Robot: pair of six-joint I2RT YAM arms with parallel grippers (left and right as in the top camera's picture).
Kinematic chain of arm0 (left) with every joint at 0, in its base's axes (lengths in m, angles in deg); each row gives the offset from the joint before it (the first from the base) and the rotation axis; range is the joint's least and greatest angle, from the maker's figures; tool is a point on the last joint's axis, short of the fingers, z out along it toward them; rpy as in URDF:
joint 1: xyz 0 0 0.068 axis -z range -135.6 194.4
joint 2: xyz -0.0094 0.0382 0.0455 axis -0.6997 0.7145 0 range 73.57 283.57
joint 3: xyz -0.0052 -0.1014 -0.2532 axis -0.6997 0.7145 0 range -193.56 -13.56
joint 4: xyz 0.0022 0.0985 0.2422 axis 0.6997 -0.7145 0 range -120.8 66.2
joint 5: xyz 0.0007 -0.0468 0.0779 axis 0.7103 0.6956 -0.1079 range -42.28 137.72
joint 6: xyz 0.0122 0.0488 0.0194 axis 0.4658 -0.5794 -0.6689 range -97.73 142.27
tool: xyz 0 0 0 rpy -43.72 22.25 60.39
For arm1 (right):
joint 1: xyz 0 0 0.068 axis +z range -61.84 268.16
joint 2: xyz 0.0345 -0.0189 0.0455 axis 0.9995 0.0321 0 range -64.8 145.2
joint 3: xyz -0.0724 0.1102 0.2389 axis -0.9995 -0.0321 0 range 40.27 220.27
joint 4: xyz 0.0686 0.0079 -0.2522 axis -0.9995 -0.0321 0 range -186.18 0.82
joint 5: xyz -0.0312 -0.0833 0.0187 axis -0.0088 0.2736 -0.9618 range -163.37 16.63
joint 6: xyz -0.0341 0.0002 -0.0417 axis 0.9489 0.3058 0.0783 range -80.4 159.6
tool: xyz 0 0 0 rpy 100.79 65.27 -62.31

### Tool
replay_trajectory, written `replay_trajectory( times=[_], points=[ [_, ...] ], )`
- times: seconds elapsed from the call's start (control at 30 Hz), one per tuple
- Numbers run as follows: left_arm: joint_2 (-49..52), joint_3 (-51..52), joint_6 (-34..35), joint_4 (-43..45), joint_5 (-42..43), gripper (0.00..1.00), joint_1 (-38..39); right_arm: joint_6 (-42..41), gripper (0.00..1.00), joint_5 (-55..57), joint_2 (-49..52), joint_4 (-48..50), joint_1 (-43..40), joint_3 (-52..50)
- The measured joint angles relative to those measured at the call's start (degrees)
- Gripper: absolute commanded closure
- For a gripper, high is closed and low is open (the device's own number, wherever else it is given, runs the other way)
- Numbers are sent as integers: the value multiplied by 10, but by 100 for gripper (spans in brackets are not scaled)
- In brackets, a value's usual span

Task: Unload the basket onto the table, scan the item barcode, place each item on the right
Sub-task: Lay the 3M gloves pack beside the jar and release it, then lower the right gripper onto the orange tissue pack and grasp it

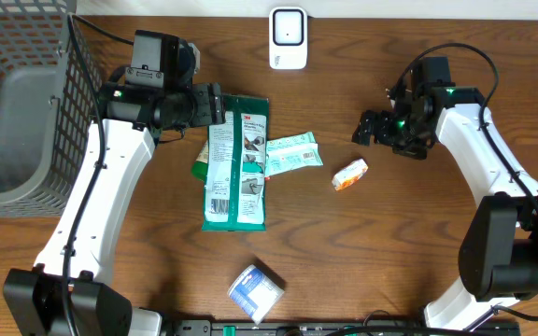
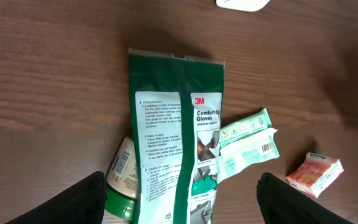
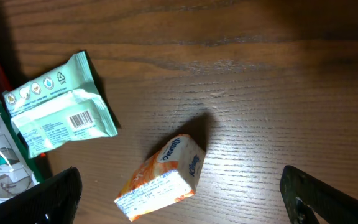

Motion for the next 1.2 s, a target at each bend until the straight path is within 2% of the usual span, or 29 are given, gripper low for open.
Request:
replay_trajectory(
  times=[0.03, 0.1, 0.2, 0.53, 0.73, 1.0, 1.03, 1.1, 1.2],
  points=[
    [0, 0, 0, -3, 0, 32, 0, 0, 1, 0, 0, 0, 0, 0],
    [0, 0, 4, -12, 0, 61, 0, 0, 1, 0, 0, 0, 0, 0],
    [0, 0, 2, -31, 0, 91, 0, 0, 1, 0, 0, 0, 0, 0],
    [0, 0, 0, -49, 0, 93, 0, 0, 1, 0, 0, 3, 0, 0],
    [0, 0, 0, -48, 0, 93, 0, 0, 1, -2, 0, 44, 0, 0],
    [0, 0, 0, -51, 0, 92, 0, 0, 1, -31, 0, 32, 0, 0],
    [0, 0, 0, -51, 0, 92, 0, 1, 14, -42, 0, 30, 0, 0],
    [0, 0, 0, -51, 0, 91, 0, 10, 59, -61, 0, 29, 0, 0],
    [0, 0, 0, -51, 0, 91, 0, 5, 91, -86, 0, 8, -1, 1]
  ],
)
